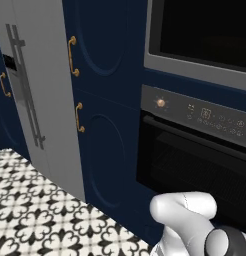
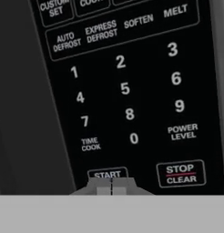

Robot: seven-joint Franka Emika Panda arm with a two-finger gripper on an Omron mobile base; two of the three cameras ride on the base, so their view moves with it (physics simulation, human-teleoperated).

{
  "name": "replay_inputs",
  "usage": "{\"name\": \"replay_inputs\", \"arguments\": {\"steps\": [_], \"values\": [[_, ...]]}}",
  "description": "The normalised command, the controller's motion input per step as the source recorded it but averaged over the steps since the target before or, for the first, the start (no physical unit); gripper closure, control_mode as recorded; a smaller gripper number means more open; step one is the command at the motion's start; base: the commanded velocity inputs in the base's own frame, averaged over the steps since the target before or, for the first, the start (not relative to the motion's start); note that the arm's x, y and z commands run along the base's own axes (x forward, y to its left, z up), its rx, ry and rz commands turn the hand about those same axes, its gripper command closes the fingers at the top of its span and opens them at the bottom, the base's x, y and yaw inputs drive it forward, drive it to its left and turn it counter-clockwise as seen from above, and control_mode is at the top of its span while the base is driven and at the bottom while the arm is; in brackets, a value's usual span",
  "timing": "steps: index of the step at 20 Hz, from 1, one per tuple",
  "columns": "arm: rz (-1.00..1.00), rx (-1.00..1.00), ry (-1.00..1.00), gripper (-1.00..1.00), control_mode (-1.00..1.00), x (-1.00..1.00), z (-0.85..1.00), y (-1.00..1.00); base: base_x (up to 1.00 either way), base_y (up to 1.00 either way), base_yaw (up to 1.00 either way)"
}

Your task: Pick the eggplant from the sink and place it in the bowl. Then pick the bowl and place it in the microwave. Then close the microwave door and press the start button.

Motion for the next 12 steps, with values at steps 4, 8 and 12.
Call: {"name": "replay_inputs", "arguments": {"steps": [4,8,12], "values": [[0.23,0.10,0.00,1.00,-1.00,0.86,-0.31,-0.37,0.00,0.00,0.00],[0.10,0.02,-0.01,1.00,-1.00,0.16,-0.04,0.04,0.00,0.00,0.00],[0.04,0.00,0.00,1.00,-1.00,0.00,0.00,0.40,0.00,0.00,0.00]]}}
